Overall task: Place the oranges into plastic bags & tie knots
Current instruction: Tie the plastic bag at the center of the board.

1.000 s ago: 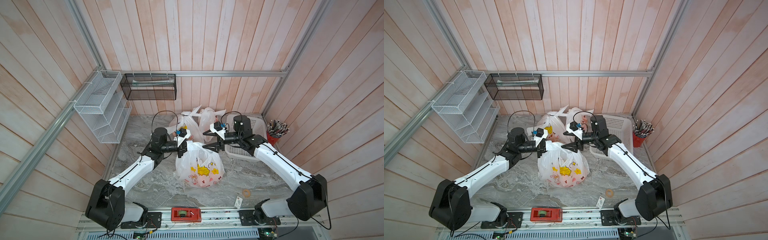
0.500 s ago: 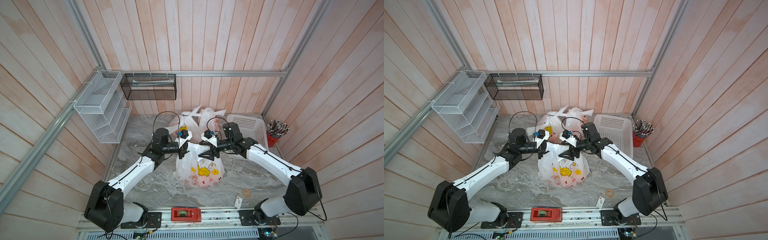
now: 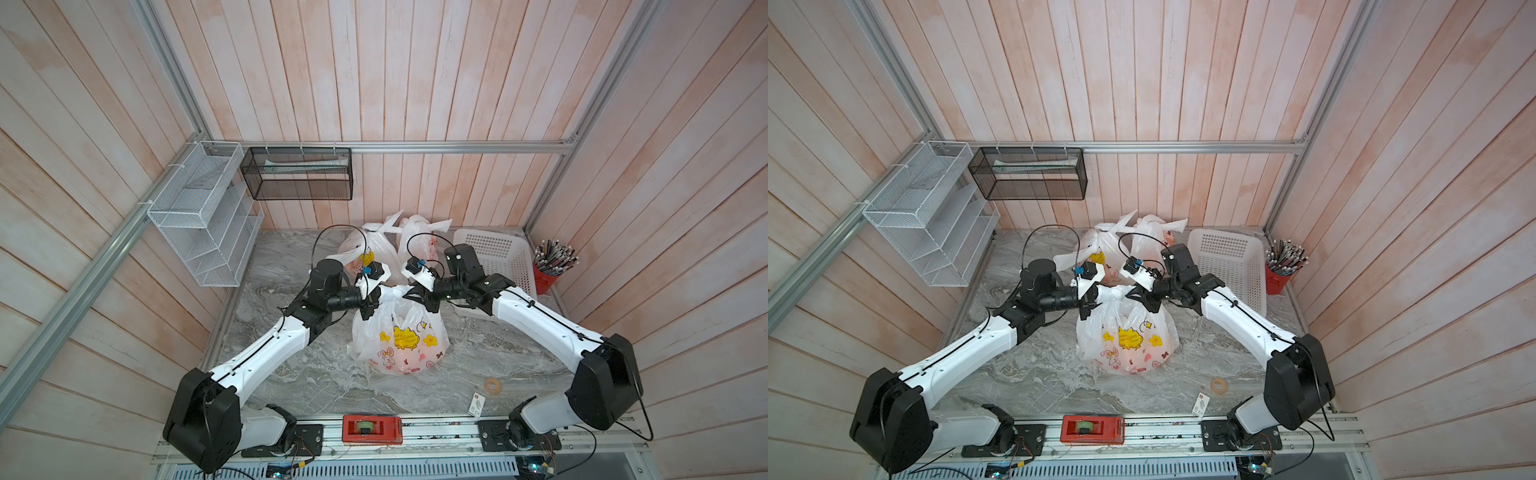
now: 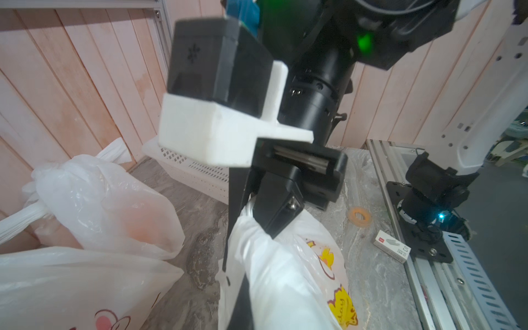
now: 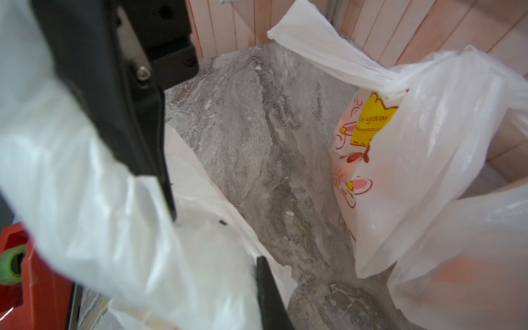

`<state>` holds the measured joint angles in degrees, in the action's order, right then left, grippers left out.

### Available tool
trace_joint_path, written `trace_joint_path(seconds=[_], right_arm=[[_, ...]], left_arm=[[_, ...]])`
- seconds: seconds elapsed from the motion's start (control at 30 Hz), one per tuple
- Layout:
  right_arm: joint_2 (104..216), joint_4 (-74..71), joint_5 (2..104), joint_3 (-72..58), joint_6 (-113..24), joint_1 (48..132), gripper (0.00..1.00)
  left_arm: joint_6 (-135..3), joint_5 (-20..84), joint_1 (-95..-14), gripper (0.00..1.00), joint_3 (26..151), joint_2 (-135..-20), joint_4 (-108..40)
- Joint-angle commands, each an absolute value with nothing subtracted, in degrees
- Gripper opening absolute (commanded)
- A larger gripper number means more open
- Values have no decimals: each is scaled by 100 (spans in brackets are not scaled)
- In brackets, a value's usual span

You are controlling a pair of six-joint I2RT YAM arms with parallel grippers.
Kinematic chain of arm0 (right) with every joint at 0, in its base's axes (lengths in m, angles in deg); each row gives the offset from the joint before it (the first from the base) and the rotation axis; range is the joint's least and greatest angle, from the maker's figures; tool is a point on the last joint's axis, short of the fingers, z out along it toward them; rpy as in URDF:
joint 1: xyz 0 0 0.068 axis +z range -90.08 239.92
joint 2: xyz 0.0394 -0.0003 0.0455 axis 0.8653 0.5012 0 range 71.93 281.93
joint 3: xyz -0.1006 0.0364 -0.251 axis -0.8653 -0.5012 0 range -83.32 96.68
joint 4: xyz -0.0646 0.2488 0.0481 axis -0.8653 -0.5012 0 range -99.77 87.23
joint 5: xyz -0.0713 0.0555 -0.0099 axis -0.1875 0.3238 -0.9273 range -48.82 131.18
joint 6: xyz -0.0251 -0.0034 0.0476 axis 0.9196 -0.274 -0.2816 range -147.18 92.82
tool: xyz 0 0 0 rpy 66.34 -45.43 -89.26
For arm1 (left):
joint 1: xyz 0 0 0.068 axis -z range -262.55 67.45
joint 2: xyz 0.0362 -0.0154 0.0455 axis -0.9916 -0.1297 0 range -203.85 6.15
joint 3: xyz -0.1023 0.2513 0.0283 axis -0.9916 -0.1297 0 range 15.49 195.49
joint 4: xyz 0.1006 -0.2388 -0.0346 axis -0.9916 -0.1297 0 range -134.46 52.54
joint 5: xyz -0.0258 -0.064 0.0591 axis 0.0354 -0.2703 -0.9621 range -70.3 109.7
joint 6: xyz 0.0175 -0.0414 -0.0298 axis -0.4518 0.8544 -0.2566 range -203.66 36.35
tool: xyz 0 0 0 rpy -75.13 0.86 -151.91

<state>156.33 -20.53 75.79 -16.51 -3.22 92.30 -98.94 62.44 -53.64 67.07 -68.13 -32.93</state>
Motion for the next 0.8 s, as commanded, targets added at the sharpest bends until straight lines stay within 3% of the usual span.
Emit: trace_joint_path(seconds=[0.0,0.17,0.3,0.4,0.53,0.77], right_arm=[[15333,-1840,6526,-1592,-546,9212,0],[15211,-1104,5395,-1804,-1051,9220,0],[15140,-38,5363,-2289,-1560,9235,0],[15120,965,5589,-2703,-2100,9252,0],[15316,1870,6667,-2934,-2715,9345,0],[15697,3474,7084,-3476,-3817,9555,0]], left_arm=[[-9905,5688,-5295,0,6924,-6555,-3742],[-9497,5403,-5103,0,6957,-6392,-3997],[-8960,5391,-4929,0,6830,-6336,-3792],[-8320,5450,-4879,0,6622,-6331,-3359],[-7551,5458,-4777,0,6373,-6443,-2699],[-7000,5323,-4473,0,6076,-6819,-1731]])
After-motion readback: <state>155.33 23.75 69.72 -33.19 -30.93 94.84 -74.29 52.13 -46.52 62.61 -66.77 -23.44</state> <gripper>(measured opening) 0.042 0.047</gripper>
